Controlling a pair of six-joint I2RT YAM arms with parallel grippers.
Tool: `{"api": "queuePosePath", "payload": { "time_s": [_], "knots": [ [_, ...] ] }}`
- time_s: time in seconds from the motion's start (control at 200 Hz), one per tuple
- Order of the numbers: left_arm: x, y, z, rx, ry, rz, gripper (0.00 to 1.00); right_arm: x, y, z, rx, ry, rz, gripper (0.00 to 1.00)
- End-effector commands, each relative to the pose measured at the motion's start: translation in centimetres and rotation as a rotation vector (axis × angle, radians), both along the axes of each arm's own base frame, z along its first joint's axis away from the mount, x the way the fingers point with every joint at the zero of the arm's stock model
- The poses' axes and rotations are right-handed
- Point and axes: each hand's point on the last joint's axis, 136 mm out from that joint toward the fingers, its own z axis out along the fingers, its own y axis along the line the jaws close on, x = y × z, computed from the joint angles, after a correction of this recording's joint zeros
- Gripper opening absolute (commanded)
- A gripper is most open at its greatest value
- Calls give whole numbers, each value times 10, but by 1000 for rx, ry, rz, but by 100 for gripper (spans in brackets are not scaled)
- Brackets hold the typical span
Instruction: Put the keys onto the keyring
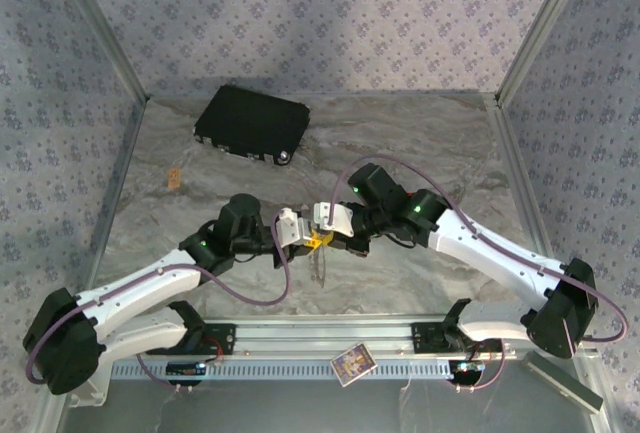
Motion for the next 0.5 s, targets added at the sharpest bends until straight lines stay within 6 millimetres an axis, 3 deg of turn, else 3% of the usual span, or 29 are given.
{"api": "queuePosePath", "payload": {
  "time_s": [0.0,0.06,0.205,0.495],
  "knots": [
    [-1,-6,25,-91,-58,-18,0,-4,8,23,118,-14,16,25],
    [-2,-5,27,-124,-61,-13,0,-1,6,30,206,-6,-7,30],
    [-4,-4,27,-193,-68,-7,0,0,4,35,333,31,-37,31],
    [-7,-3,20,-237,-61,-13,0,3,-1,8,297,71,-91,32]
  ]
}}
